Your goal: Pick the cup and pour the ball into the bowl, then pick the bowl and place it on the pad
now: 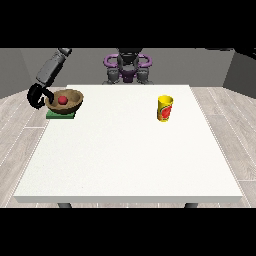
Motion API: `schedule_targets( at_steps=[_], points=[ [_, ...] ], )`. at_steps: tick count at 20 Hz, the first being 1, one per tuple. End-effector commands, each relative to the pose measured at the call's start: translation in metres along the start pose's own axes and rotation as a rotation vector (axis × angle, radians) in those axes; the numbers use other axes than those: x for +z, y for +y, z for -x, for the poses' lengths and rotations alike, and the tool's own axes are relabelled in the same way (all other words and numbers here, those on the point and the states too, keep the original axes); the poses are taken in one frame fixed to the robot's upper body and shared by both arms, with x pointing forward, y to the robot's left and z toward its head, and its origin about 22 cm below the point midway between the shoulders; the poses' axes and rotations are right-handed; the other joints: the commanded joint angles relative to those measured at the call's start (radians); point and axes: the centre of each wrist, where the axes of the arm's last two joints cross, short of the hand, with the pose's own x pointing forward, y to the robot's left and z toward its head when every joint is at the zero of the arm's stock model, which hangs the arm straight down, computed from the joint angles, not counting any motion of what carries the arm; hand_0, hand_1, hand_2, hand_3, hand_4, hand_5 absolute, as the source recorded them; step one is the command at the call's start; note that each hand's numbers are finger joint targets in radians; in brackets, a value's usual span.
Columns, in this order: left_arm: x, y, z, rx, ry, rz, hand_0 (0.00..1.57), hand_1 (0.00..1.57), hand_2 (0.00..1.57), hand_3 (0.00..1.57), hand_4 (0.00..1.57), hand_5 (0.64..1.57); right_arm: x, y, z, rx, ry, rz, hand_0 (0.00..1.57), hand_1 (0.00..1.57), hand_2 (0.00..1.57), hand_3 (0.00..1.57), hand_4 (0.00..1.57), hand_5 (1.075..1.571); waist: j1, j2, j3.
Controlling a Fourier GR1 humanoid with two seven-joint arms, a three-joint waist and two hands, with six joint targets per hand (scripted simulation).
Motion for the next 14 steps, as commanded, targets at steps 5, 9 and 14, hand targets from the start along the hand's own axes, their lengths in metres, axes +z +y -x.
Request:
schedule_targets(
  at_steps=[5,9,14],
  points=[
    [0.01,0.026,0.021,-0.016,0.087,-0.028,0.0,0.0,0.0,0.0,0.65,1.544,-0.001,-0.004,-0.005,0.004,0.17,-0.045,1.57,1.57,1.57,1.4,0.95,1.545,-0.022,-0.101,-0.0012],
    [0.012,0.017,0.026,-0.024,0.083,-0.02,0.0,0.0,0.0,0.0,0.65,1.539,0.003,-0.013,0.001,-0.033,0.226,0.069,1.03,1.03,0.99,0.69,0.0,1.562,-0.01,-0.084,-0.0005],
    [0.003,0.013,0.001,0.02,0.084,0.024,0.0,0.0,0.0,0.0,0.76,1.544,0.006,-0.036,-0.01,-0.012,0.218,0.114,0.0,0.0,0.0,0.0,0.0,1.485,0.016,-0.12,0.0009]
  ],
)
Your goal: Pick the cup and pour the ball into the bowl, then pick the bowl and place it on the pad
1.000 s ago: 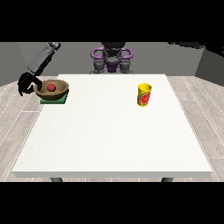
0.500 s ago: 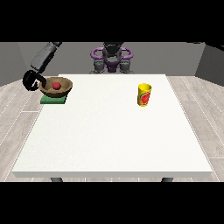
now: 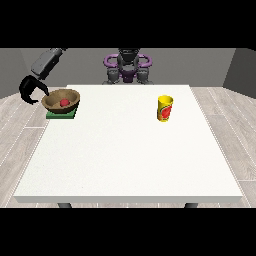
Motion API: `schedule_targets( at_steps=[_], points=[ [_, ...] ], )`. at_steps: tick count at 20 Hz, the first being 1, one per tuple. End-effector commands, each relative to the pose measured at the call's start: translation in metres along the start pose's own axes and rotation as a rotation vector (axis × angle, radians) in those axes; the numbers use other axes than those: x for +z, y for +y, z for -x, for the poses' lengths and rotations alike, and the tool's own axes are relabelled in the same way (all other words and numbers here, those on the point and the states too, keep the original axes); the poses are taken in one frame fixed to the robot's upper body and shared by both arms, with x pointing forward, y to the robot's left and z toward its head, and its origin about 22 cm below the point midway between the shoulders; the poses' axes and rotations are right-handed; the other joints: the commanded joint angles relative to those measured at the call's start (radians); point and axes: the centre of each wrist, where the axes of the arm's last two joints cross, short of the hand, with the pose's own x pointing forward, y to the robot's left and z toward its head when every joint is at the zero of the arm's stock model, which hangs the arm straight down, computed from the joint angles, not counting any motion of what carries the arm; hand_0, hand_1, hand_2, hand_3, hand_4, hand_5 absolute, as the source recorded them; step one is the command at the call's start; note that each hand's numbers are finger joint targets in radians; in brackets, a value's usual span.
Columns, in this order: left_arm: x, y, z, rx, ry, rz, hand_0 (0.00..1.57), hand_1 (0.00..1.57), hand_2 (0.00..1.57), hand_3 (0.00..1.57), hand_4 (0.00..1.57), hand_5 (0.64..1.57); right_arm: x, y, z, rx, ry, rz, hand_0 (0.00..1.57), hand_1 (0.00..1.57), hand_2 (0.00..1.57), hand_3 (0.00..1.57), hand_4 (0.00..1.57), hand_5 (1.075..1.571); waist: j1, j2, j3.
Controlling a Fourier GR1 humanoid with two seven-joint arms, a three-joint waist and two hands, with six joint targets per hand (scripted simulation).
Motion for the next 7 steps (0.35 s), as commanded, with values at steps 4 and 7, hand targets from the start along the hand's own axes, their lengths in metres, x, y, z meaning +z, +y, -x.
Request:
schedule_targets(
  at_steps=[4,7],
  points=[
    [0.001,-0.051,0.038,0.115,0.145,0.088,0.0,0.0,0.0,0.0,0.98,1.57,-0.002,-0.016,-0.036,0.035,0.037,-0.027,0.0,0.0,0.0,0.0,0.0,1.416,-0.012,-0.198,-0.0004],
    [0.015,-0.051,0.072,0.082,0.319,0.046,0.0,0.0,0.0,0.0,0.98,1.57,-0.016,0.035,-0.048,0.018,-0.021,-0.152,0.0,0.0,0.0,0.0,0.7,1.219,-0.055,-0.379,-0.0042]
  ],
)
